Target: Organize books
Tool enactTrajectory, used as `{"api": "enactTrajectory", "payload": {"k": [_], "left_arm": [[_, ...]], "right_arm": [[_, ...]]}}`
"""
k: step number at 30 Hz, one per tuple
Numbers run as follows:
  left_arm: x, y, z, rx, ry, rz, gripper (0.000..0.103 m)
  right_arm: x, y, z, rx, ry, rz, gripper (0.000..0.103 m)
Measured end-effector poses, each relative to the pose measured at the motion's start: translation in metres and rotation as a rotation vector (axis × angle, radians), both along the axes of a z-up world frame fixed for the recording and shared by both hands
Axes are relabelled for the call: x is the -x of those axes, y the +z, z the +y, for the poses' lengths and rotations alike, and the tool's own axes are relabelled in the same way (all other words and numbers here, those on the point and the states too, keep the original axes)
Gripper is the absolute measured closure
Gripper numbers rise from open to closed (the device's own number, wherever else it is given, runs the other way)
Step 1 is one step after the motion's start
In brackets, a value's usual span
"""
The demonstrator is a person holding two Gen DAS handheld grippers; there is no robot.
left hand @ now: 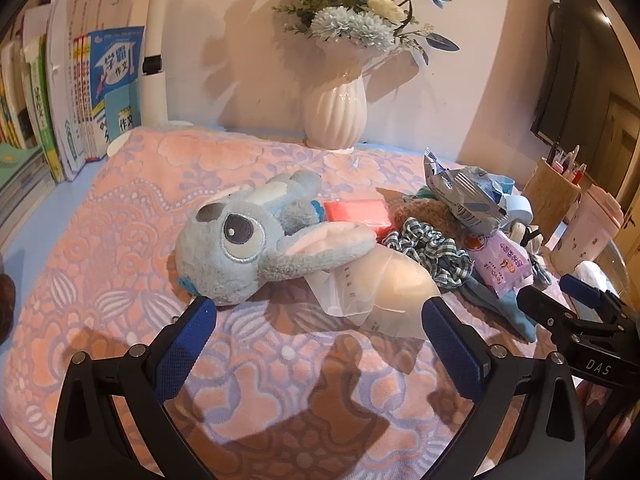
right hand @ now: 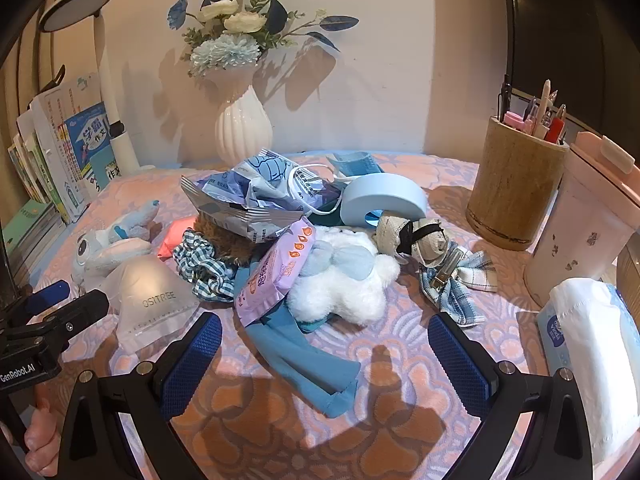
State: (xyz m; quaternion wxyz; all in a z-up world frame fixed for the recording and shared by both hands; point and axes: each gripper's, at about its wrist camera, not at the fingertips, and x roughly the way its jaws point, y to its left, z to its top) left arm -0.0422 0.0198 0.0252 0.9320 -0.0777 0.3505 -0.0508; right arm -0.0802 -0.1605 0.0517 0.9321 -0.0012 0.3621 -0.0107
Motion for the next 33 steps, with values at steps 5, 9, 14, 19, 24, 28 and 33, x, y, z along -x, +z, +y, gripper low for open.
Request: {"api": "enactTrajectory", "payload": {"k": [5,9,14,19,24,28,33], "left_arm": [[0.0007,-0.0006,0.0014,0.011,0.003,0.000,0.001],[0.0009,0.0000,-0.0006,0.004,-0.003,-0.003,0.001],[0.0001,-0.0008,0.0025,0.020,-0.003,0.002,0.001],[0.0012,-0.0006,0.0005,0.015,-0.006,-0.003,0.001],[0.0013,-0.0005,-0.0003,0.014,-0.008,-0.003,0.001],[0.0017,-0.0006,0.0002,0.016,-0.010,-0.004,0.001],[0.0019,-0.0006,0.0000,0.016,-0.009,-0.004,0.001]], "right_arm": [[-0.0024,-0.0003,0.0002,0.002,0.001,0.008,0.000],[-0.0034,-0.0004,0.0004,0.005,0.003,0.010,0.000],[-0.0040,-0.0007,0.0005,0.006,0.004,0.012,0.000],[-0.0044,-0.0007,0.0007,0.006,0.004,0.012,0.000],[-0.0043,-0.0004,0.0010,0.006,0.004,0.012,0.000],[-0.0044,-0.0003,0.0012,0.006,0.004,0.012,0.000],[-0.0050,-0.0007,0.0013,0.006,0.005,0.014,0.000]]}}
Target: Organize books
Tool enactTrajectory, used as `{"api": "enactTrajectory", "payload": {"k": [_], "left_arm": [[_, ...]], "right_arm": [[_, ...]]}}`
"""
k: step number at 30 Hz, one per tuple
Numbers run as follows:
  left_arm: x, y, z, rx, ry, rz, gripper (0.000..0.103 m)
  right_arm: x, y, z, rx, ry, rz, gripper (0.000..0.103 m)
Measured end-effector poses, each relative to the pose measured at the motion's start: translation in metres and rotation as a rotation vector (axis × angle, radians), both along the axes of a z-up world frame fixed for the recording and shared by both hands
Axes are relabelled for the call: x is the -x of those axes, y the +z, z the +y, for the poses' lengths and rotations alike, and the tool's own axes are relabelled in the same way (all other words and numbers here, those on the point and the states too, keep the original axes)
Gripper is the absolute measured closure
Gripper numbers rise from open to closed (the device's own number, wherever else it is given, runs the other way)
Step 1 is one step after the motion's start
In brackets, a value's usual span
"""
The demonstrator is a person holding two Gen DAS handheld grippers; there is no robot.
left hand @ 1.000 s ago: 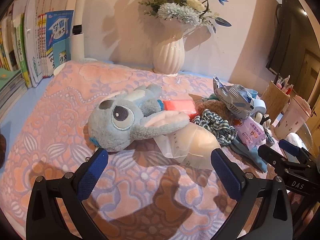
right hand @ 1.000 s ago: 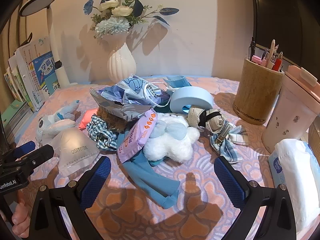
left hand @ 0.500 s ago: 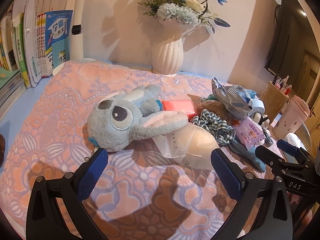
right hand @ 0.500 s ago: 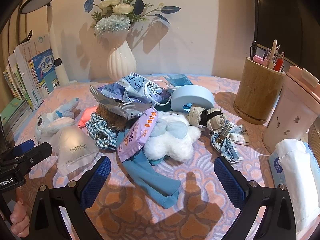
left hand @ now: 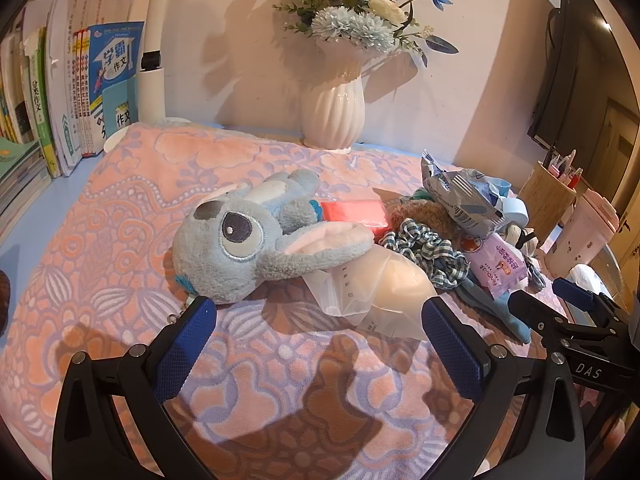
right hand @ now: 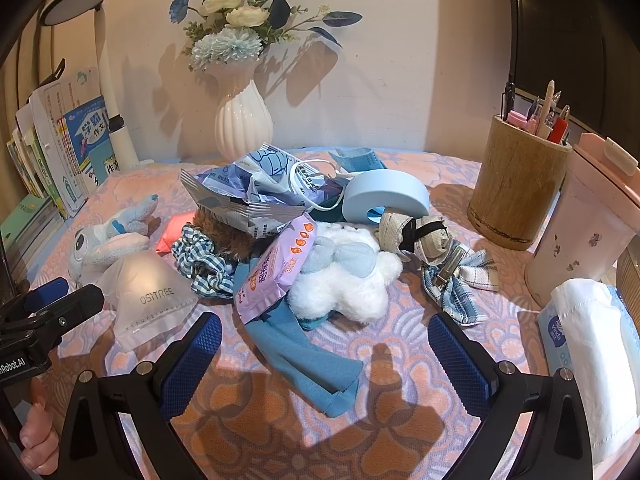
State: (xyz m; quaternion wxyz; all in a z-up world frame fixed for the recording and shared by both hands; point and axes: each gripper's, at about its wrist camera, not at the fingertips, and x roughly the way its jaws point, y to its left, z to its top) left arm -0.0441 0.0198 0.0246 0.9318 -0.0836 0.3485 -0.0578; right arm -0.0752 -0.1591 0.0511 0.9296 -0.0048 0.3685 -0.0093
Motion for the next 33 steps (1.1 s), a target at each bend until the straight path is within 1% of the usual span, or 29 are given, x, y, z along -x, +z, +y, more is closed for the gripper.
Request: {"api": "enactTrajectory", "payload": {"k": [9,15,19,21,24,25,27,28,30,33], "left_arm": [[0.001,0.000,0.000,0.003,0.003,-0.004,0.001],[0.003,0.002,0.013,0.066,0.028,-0.008,0.001],[0.007,0.006,0.026,0.112,0.035,0.003,0.001],[0.011,0.011,0.034,0.113,0.040,0.004,0.001],[0.012,0.028,0.054,0.050,0.044,0.004,0.001],[0.011,0.031,0.059,0.042,0.039,0.007,0.001],[0.002,0.037,0.072,0.045,-0.005,0.036,0.001],[-0.007,0.038,0.077,0.048,-0.041,0.070,0.001],[-0.020,0.036,0.081,0.036,-0.061,0.114,0.001],[-0.037,0.029,0.083,0.053,-0.077,0.132,0.001]], "right_arm": [[0.000,0.000,0.000,0.000,-0.001,0.000,0.000],[0.001,0.001,0.001,-0.002,0.007,-0.005,0.000],[0.006,0.004,0.003,0.002,0.016,-0.029,0.000],[0.009,0.005,0.005,0.002,0.030,-0.037,0.000],[0.013,0.010,0.007,-0.014,0.070,-0.044,0.000],[0.015,0.013,0.010,-0.025,0.090,-0.044,0.000],[0.018,0.025,0.018,-0.079,0.149,-0.039,0.000],[0.018,0.030,0.024,-0.104,0.183,-0.034,0.000],[0.012,0.038,0.042,-0.137,0.268,0.005,0.000],[-0.002,0.040,0.080,-0.124,0.390,0.091,0.000]]}}
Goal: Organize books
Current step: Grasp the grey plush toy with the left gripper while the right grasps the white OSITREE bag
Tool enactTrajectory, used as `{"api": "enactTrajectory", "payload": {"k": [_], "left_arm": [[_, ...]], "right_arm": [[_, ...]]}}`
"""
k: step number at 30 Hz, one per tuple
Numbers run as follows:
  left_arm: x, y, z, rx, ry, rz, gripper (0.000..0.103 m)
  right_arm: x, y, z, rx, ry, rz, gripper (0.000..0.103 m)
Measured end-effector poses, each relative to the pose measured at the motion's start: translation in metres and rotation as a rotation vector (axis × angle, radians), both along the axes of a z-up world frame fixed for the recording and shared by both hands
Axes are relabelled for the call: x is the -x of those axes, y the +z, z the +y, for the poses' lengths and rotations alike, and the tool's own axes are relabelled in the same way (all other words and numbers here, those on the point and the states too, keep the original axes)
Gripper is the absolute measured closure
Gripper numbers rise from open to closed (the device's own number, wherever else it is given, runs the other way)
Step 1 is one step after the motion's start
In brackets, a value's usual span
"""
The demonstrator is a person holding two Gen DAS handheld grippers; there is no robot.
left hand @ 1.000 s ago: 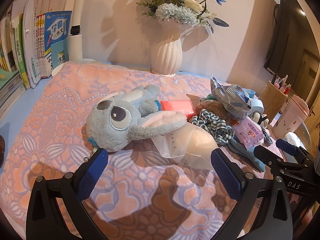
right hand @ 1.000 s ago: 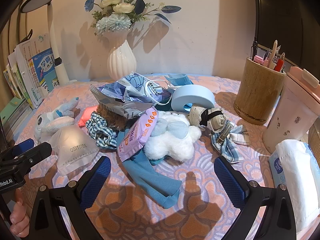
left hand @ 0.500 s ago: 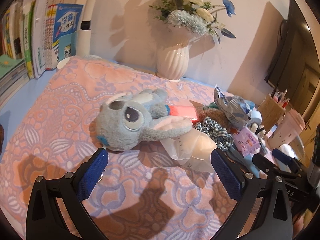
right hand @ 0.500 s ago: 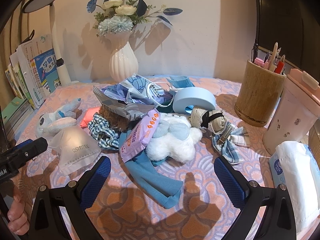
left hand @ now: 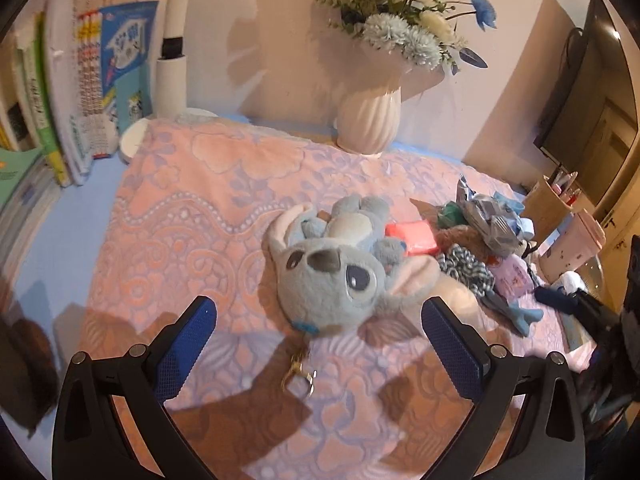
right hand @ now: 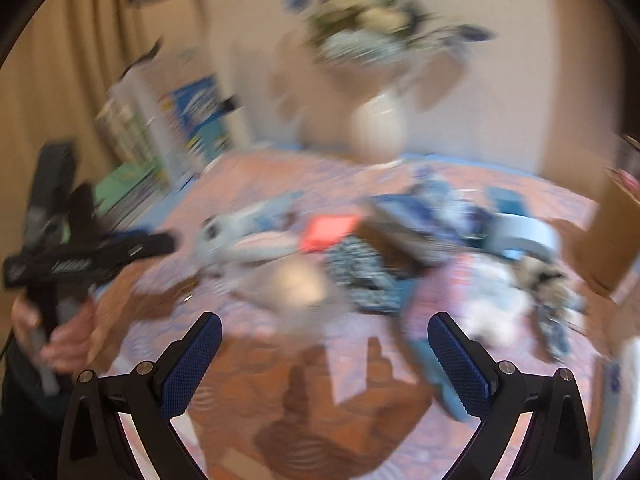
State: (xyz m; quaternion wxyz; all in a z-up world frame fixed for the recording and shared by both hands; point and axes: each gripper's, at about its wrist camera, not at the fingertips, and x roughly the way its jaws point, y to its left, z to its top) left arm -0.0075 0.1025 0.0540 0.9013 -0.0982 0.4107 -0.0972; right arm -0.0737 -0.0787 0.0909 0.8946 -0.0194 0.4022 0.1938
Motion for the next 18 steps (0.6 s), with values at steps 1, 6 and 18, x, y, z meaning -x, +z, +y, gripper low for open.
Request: {"api": "enactTrajectory", "payload": {"k": [1,6,18], "left_arm": [[-0.007,-0.005,0.000,0.019,-0.004,0.012,0.001],[-0.030,-0.023,-0.002,0.089,-0.002,0.050,0.004],[-0.046,-0.045,-0.002,0.193,-0.038,0.112,0.031]], "right_arm": [[-0.003,-0.001,0.009,0.010,0.024,0.011,0.000],[-0.023,-0.015,0.040,0.076,0.051,0.036,0.014],[-0.051,-0.041,0.060,0.034,0.109,0.120,0.034]]}}
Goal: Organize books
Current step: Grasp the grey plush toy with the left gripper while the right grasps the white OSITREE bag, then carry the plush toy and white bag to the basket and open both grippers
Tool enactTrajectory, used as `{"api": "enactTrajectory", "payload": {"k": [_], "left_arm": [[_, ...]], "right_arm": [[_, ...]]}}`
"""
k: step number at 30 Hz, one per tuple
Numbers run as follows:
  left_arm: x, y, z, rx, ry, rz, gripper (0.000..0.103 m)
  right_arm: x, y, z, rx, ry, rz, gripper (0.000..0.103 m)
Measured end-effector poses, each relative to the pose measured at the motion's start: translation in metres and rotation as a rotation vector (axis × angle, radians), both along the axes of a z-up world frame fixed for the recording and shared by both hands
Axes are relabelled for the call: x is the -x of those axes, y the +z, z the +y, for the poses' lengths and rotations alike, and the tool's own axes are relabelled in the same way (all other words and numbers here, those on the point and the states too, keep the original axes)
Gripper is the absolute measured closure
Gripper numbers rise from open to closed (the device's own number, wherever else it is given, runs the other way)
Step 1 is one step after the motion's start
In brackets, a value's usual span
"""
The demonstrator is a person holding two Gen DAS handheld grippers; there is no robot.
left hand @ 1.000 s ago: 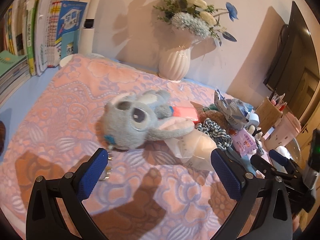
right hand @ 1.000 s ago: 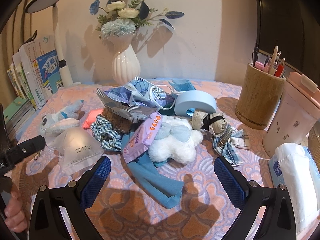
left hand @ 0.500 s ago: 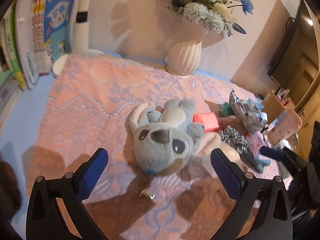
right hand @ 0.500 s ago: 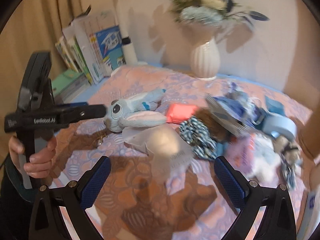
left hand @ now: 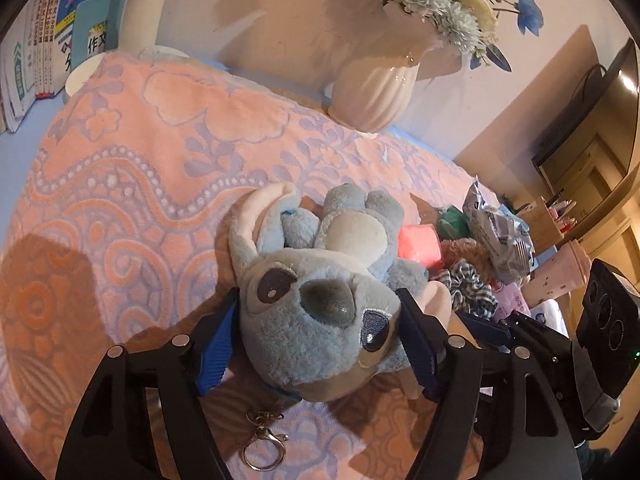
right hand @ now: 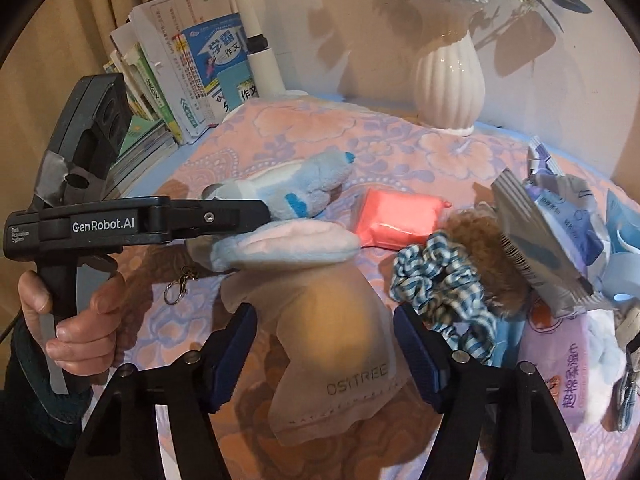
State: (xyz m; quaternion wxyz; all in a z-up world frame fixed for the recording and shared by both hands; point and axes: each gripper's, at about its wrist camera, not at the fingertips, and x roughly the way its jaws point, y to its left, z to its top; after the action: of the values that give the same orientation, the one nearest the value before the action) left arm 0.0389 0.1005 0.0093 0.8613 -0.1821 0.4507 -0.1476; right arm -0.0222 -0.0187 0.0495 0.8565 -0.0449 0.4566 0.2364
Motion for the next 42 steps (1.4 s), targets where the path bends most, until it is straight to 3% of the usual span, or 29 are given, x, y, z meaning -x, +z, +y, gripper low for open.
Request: {"api": "enactTrajectory", "payload": {"k": [6,7,9,11,16,22,33,42], "left_arm": [[-0.006,-0.001,0.005,0.032,0.023,0.028,0.031],[-0.006,-0.001,0.003,0.019,0.021,0.028,0.031],[-0.004,0.002,-0.003,-0.018,0.013,0.024,0.034],[0.001,0.005,-0.008,-0.043,0.008,0.013,0.037],[0.026,0.022,-0.018,-0.031,-0.002,-0.042,0.038],[0.054,0.061,-0.055,-0.023,-0.060,-0.135,0.038],[0.051,0.103,-0.214,-0.032,-0.359,-0.218,0.038],[0.059,0.122,-0.340,-0.028,-0.593,-0.268,0.038]], "right_arm": [[0.001,-0.006,0.001,-0.013,0.013,0.029,0.032],[0.001,-0.006,0.002,-0.002,0.012,0.027,0.036],[0.002,-0.008,0.004,0.029,0.003,0.019,0.055],[0.008,-0.005,0.001,0.030,0.010,0.008,0.064],[0.037,0.004,-0.018,-0.016,-0.005,0.013,0.066],[0.080,0.034,-0.057,-0.042,-0.091,-0.051,0.066],[0.136,0.096,-0.206,-0.062,-0.460,-0.201,0.066],[0.185,0.123,-0.346,-0.066,-0.795,-0.281,0.066]]}}
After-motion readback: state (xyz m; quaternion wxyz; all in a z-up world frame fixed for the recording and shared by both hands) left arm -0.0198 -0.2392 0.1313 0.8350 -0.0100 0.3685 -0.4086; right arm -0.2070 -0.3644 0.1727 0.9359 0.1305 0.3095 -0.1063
